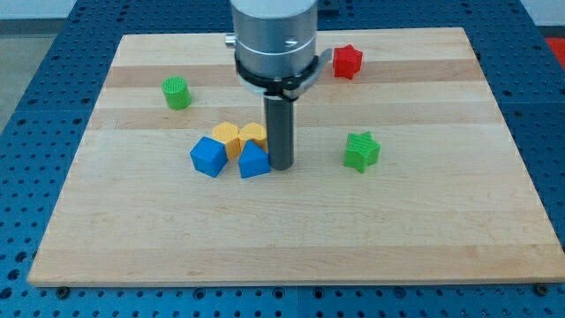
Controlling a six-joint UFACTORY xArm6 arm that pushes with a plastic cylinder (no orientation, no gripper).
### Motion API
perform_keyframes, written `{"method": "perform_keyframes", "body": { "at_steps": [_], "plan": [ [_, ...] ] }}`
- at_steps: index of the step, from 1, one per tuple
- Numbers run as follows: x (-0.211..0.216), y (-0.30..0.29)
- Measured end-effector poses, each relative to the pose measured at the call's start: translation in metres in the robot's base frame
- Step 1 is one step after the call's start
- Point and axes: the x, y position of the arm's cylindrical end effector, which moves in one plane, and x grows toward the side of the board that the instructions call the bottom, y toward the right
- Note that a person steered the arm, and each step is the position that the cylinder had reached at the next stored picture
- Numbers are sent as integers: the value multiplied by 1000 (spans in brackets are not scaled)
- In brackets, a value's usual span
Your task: Push the green star into the red star
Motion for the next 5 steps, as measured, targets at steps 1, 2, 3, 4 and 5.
{"method": "perform_keyframes", "body": {
  "at_steps": [1,2,3,4,5],
  "plan": [
    [0,-13],
    [0,-9],
    [4,24],
    [18,59],
    [20,101]
  ]
}}
